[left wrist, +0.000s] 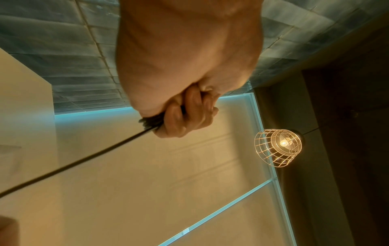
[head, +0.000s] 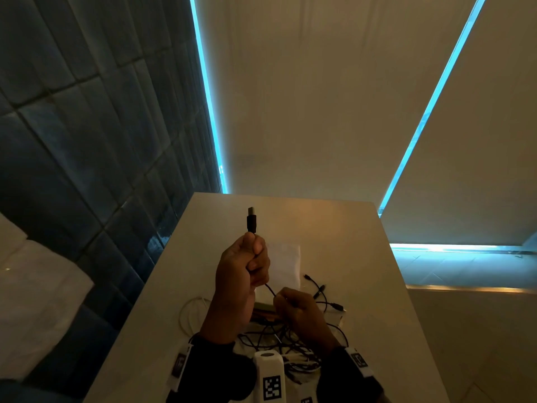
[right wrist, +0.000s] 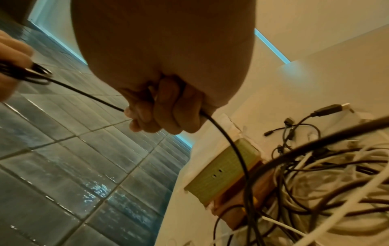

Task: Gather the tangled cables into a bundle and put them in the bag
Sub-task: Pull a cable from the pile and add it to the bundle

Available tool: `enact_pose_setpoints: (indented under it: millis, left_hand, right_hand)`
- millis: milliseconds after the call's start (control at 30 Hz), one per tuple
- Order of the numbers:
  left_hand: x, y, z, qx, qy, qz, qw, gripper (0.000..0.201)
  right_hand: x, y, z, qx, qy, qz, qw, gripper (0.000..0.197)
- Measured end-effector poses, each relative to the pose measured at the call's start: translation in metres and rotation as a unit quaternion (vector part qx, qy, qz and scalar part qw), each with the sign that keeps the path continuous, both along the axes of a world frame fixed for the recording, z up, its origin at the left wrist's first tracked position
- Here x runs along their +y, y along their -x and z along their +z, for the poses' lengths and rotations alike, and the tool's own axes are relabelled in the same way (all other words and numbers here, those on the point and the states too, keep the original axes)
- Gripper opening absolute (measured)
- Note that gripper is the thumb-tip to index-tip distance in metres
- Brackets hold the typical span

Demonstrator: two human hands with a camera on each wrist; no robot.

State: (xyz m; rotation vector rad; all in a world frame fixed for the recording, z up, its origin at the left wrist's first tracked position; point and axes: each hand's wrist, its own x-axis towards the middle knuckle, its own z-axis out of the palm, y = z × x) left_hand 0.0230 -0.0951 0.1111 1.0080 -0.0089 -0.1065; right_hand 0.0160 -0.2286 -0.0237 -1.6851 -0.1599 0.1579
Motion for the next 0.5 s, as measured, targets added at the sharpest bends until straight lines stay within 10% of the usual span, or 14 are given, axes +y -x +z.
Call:
enact_pose_setpoints:
  millis: [500]
  left_hand:
    - [0.002, -0.001, -0.008, 0.029, -0.038, 0.002, 0.999, 0.037]
  right_hand:
    - [-0.009, -0.008, -0.007, 0.024, 0.096, -0.149, 0.984, 0.034]
